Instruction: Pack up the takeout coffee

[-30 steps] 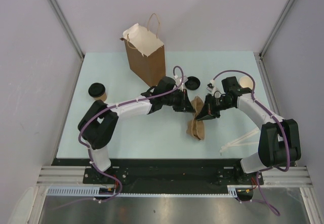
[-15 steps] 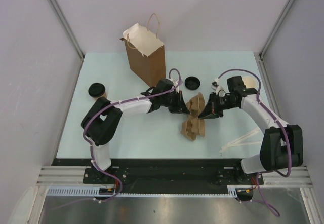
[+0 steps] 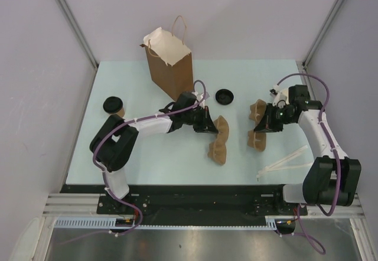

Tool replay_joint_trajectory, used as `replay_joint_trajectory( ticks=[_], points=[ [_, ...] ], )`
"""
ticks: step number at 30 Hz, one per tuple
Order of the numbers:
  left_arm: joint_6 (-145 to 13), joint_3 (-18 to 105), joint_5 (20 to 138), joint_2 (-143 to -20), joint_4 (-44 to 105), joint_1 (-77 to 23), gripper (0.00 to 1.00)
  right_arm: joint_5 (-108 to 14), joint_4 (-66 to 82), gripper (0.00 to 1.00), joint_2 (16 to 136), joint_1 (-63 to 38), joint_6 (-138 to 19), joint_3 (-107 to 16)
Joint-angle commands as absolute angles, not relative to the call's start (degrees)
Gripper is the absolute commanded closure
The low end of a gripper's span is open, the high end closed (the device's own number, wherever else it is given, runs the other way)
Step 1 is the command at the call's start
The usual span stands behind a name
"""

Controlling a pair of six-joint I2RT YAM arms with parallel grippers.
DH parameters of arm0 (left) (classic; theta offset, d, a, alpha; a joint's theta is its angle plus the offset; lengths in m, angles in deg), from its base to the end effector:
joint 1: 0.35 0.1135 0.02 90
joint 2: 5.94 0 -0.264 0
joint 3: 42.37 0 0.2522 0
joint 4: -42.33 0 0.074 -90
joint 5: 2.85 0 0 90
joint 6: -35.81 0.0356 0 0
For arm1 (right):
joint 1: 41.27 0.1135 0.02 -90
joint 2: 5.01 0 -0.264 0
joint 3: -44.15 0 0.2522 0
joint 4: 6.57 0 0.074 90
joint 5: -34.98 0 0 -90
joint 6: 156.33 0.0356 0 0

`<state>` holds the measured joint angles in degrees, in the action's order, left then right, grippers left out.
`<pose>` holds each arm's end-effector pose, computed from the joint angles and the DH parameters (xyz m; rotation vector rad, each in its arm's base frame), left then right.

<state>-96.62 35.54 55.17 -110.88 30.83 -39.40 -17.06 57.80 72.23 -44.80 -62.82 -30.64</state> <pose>0.2943 -0.2630 0.1891 0.2695 2.4909 -1.3196 0.2547 0.0062 0.2664 -0.0235 2.6098 0.8953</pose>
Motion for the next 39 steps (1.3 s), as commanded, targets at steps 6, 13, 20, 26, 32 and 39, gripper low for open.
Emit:
replay_joint_trajectory(
  ticks=[6,13,20,26,32,39],
  points=[
    [-96.82,33.97,49.8,-105.52,33.32,-37.62,1.0,-42.08,65.99,1.0,76.28,-48.03,-93.54,-39.13],
    [-95.41,32.31,44.71,-104.55,34.72,-36.22,1.0,-48.51,67.4,1.0,81.21,-52.08,-111.49,-39.22],
    [-91.11,28.79,40.75,-102.53,31.65,-33.67,1.0,-51.76,66.7,1.0,86.39,-53.75,-115.99,-39.13],
    [-87.51,25.89,38.99,-102.53,27.27,-29.89,1.0,-52.56,64.23,1.0,88.77,-54.01,-116.43,-39.22],
    [-86.8,23.78,39.17,-103.32,25.58,-26.99,1.0,-52.73,64.05,0.97,89.92,-53.92,-116.07,-39.22],
    [-85.83,22.9,39.87,-103.76,23.92,-25.67,1.0,-51.41,65.46,0.59,89.3,-53.92,-115.9,-39.22]
  ],
)
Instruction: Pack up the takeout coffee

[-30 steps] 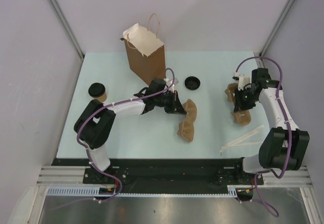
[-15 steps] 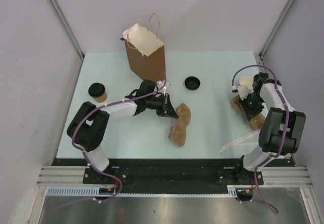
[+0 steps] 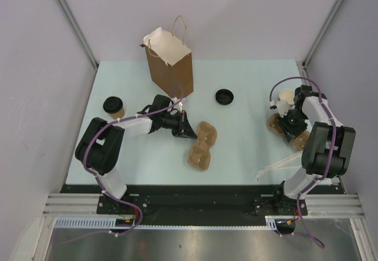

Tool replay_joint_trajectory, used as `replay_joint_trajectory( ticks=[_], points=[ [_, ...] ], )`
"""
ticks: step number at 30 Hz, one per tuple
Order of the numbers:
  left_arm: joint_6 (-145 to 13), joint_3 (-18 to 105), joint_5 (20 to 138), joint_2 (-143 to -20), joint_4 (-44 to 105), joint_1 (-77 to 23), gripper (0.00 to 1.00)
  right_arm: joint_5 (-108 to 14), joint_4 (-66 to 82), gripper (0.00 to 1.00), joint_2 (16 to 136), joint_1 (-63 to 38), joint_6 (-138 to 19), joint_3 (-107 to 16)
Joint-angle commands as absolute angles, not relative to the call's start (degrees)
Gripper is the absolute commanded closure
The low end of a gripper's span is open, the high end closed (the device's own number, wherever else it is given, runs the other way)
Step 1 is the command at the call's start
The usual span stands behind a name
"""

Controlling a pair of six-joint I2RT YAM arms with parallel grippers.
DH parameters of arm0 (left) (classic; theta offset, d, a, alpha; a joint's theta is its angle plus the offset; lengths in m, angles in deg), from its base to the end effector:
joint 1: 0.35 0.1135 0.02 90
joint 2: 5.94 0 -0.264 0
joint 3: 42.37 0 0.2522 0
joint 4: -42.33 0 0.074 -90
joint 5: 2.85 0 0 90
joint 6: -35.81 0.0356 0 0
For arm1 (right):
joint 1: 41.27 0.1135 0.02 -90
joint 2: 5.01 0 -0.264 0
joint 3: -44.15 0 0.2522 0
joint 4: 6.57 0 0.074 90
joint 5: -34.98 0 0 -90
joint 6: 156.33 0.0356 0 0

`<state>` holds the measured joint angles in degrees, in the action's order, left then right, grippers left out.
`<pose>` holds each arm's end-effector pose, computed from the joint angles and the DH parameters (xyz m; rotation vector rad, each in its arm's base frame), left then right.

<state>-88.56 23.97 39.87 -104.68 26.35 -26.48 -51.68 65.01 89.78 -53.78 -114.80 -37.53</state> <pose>0.2922 -0.1724 0.1659 0.2392 2.5666 -1.4483 0.2912 -0.0625 0.2103 -0.9399 2.8828 0.0048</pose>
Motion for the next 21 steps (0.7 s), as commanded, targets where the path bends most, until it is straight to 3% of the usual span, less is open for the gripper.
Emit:
replay_joint_trajectory(
  ticks=[1,2,3,10,12,14,17,18,21],
  points=[
    [-85.57,22.99,40.04,-103.76,23.39,-25.49,1.0,-51.15,65.72,0.52,88.78,-53.92,-115.9,-39.13],
    [-85.13,23.07,40.31,-103.76,22.78,-25.23,1.0,-50.98,65.99,0.41,88.42,-53.66,-115.81,-39.22],
    [-84.86,22.99,40.57,-103.76,22.07,-25.14,1.0,-50.71,66.34,0.37,87.9,-53.49,-115.9,-39.13],
    [-81.44,22.64,43.02,-103.14,18.12,-24.7,1.0,-48.26,70.11,0.2,81.49,-49.8,-114.85,-39.22],
    [-80.91,22.46,43.38,-103.06,17.67,-24.53,1.0,-46.5,70.47,0.02,78.68,-48.05,-113.71,-39.3],
    [-80.38,22.2,43.82,-102.71,17.67,-24.44,1.0,-45.79,70.47,0.0,76.57,-46.46,-112.39,-39.48],
    [-78.89,22.72,44.52,-102.09,15.92,-24.44,0.83,-44.3,70.82,0.0,75.5,-43.47,-109.14,-40.71],
    [-78.28,23.16,44.79,-101.83,15.39,-24.44,0.7,-43.25,71.08,0.0,75.07,-42.94,-108.43,-41.76],
    [-75.2,24.74,46.02,-100.95,12.06,-24.44,0.57,-40.62,71.09,0.0,75.41,-41.53,-105.89,-43.61]
  ],
)
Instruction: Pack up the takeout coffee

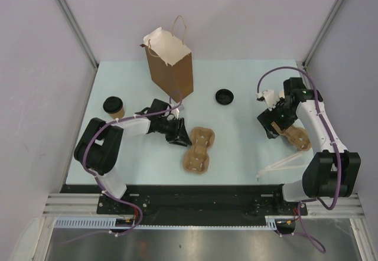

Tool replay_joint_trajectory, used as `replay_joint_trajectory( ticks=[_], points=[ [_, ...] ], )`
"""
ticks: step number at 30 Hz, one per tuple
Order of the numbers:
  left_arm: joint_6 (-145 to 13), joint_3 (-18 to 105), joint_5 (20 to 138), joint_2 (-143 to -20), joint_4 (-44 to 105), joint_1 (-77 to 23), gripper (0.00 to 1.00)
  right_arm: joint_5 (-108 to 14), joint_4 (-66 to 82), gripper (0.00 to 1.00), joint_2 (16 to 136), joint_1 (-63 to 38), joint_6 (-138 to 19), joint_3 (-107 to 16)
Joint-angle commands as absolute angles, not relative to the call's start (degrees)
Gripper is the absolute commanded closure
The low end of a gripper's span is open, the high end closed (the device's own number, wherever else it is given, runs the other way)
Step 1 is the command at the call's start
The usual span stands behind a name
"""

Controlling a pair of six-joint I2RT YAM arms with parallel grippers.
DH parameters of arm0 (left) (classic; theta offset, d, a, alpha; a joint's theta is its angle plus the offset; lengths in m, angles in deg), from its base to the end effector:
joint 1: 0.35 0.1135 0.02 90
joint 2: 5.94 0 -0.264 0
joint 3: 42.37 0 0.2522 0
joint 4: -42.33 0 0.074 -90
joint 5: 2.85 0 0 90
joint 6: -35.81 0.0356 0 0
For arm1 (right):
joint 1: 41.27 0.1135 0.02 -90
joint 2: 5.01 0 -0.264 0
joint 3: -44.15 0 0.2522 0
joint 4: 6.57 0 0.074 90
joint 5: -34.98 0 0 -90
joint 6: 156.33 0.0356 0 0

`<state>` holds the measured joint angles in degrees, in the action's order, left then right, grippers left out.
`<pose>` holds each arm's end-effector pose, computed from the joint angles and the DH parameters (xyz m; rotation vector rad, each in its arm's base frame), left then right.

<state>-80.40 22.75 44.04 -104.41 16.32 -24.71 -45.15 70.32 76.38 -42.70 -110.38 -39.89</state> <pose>0.2819 -0.1544 0.1499 0.2483 2.7020 -1.2792 0.2621 -0.0004 0.2812 -1.0567 2.6161 0.0737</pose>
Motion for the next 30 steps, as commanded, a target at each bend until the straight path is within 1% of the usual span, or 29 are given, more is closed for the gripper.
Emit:
replay_joint_trajectory(
  ticks=[1,4,5,7,8,9,10,11,12,13,14,15,18,20,23,30],
  points=[
    [-73.1,25.35,46.37,-100.51,11.26,-24.44,0.56,-39.65,71.09,0.0,75.59,-41.44,-105.27,-44.92],
    [-67.75,29.13,46.63,-99.63,9.15,-24.52,0.5,-36.57,70.74,0.0,77.17,-40.14,-102.02,-47.38],
    [-66.24,30.18,46.72,-99.46,8.54,-24.52,0.46,-35.78,70.3,0.01,77.69,-39.86,-100.27,-48.0],
    [-61.32,34.05,47.77,-98.93,7.66,-24.96,0.41,-33.4,69.86,0.0,79.01,-39.51,-98.5,-49.14],
    [-59.13,35.54,48.39,-99.27,6.09,-25.23,0.33,-32.7,69.25,0.0,79.28,-39.42,-96.84,-49.32],
    [-54.41,39.56,48.57,-100.41,4.59,-25.84,0.27,-31.47,69.07,0.0,79.72,-39.33,-96.22,-49.5],
    [-50.8,41.86,48.31,-101.29,1.1,-26.19,0.26,-30.85,68.89,0.0,80.33,-39.07,-95.69,-50.02],
    [-47.37,44.32,48.04,-102.52,-1.38,-26.63,0.2,-30.15,68.54,0.0,80.68,-38.9,-95.07,-50.11],
    [-40.02,50.17,48.04,-105.4,-4.36,-27.94,0.18,-29.8,68.28,0.0,81.03,-38.89,-94.02,-50.29],
    [-36.73,53.1,48.39,-106.91,-9.61,-28.56,0.18,-29.53,67.93,0.01,81.73,-38.89,-93.32,-50.55],
    [-33.83,58.01,49.0,-108.49,-11.58,-29.26,0.19,-28.66,67.75,0.0,82.18,-38.89,-92.79,-51.25],
    [-28.31,60.06,51.45,-110.94,-12.99,-30.49,0.2,-28.21,67.57,0.0,82.44,-38.89,-91.48,-51.61],
    [-17.76,67.09,53.83,-115.51,-18.61,-32.78,0.22,-26.37,67.4,0.0,83.15,-39.24,-89.45,-52.49],
    [-13.34,70.52,55.42,-117.64,-21.87,-33.57,0.25,-25.58,66.96,0.0,83.23,-39.42,-88.57,-52.58],
    [-7.35,72.73,56.57,-120.98,-23.9,-35.16,0.28,-23.74,66.52,0.0,83.58,-39.86,-87.34,-52.49],
    [1.17,69.84,58.67,-123.97,-22.85,-37.27,0.34,-21.62,67.22,0.0,84.55,-40.12,-85.75,-52.49]
  ],
)
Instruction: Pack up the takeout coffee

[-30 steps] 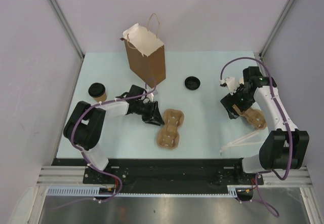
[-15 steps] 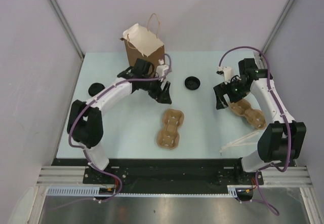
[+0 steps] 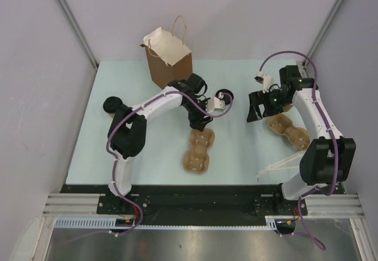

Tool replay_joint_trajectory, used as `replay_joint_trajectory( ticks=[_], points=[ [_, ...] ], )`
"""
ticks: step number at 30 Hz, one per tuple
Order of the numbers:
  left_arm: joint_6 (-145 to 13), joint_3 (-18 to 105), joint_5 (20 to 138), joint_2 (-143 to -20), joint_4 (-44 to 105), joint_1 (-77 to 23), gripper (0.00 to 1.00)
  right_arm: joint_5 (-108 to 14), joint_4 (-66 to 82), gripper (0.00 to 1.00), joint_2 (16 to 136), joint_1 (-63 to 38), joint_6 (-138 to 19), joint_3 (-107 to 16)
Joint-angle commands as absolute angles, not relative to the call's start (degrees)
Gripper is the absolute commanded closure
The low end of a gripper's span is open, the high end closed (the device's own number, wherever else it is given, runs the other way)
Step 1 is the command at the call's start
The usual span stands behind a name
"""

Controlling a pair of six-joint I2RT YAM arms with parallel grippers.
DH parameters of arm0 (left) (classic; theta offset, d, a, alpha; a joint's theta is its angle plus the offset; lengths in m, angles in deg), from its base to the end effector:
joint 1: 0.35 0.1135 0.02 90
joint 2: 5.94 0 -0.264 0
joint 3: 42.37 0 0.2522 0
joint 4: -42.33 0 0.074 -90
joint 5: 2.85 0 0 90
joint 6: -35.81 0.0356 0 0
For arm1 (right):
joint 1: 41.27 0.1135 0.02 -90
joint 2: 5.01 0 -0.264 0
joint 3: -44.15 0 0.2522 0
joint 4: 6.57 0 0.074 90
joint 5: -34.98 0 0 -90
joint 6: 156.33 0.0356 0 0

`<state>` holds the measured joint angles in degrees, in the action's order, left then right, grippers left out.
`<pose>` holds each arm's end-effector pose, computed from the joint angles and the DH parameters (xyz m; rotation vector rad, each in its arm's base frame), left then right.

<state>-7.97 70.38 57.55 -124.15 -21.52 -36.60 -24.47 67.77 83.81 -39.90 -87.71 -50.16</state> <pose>0.3387 -0.2702 0.2240 1.8541 1.9202 -0.6595 0.3028 0.0253 0.3040 -0.6486 2.5457 0.6205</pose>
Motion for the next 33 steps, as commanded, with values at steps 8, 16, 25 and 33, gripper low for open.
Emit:
replay_joint_trajectory(
  ticks=[8,16,25,33],
  points=[
    [3.64,66.67,60.26,-125.82,-20.3,-38.06,0.43,-20.39,67.22,0.0,85.26,-40.47,-84.87,-52.49],
    [3.73,66.41,59.12,-126.44,-19.33,-38.67,0.56,-19.33,66.96,0.0,85.43,-40.83,-84.7,-52.66],
    [2.86,62.55,57.98,-121.53,-19.15,-39.29,0.96,-17.93,60.03,0.0,86.22,-38.55,-80.57,-59.5],
    [-0.83,56.21,52.45,-108.43,-23.45,-36.75,1.0,-23.28,50.36,0.0,97.1,-29.41,-74.07,-81.99]
  ],
)
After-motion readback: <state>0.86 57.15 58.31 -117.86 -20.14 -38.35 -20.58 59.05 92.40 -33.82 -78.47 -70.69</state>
